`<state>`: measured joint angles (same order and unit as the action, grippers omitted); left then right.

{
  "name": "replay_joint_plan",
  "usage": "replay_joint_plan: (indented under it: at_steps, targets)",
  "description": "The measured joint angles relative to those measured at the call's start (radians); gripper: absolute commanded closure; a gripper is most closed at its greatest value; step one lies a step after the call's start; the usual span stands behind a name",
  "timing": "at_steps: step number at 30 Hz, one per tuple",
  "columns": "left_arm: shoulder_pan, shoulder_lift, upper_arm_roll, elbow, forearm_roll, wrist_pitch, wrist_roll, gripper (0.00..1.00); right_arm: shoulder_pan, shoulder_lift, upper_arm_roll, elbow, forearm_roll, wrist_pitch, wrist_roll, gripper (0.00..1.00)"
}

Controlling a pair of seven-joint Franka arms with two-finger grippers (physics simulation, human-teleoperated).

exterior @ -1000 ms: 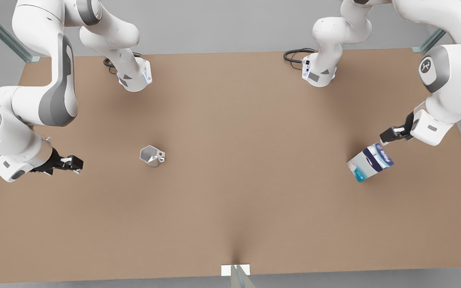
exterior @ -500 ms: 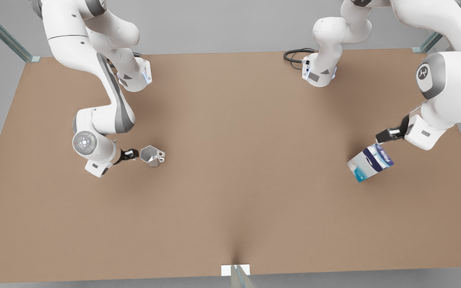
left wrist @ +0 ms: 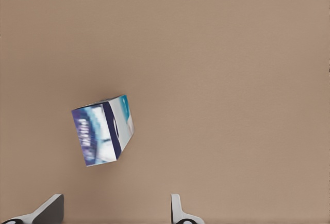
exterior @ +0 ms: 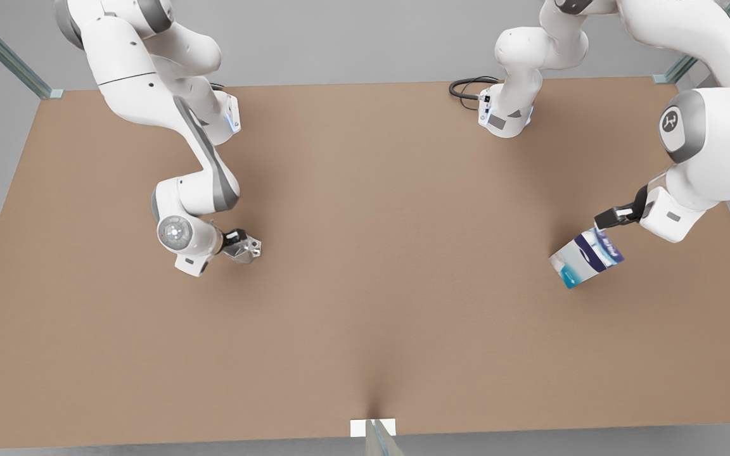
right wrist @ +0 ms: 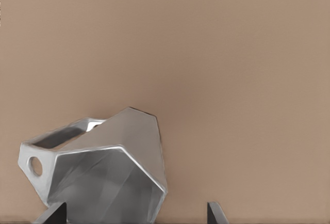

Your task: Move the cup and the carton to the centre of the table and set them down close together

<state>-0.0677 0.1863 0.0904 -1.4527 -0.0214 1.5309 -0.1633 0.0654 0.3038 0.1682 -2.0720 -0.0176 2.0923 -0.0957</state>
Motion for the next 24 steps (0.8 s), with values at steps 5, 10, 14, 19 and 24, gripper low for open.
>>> replay_joint_plan:
  at_steps: [5,10,14,19,24]
  targets:
    - [0.0,0.005,0.0,0.002,-0.001,0.0,-0.002,0.0,0.001,0.033,-0.001,-0.001,-0.001,0.033,-0.01,0.0]
    - [0.0,0.005,0.0,0.002,-0.002,0.0,-0.002,0.0,-0.003,0.064,-0.001,-0.001,-0.004,0.063,-0.01,0.0]
    - [0.0,0.006,0.0,0.002,-0.002,0.0,-0.002,0.0,-0.003,0.078,-0.001,0.001,-0.004,0.061,-0.01,0.6]
    - [0.0,0.006,-0.003,0.002,-0.003,0.0,-0.011,0.0,-0.001,0.097,-0.001,0.007,-0.005,0.069,-0.01,0.79]
    - [0.001,0.007,-0.004,0.002,-0.004,0.0,-0.012,0.0,-0.001,0.097,-0.001,0.007,-0.005,0.068,-0.007,0.79]
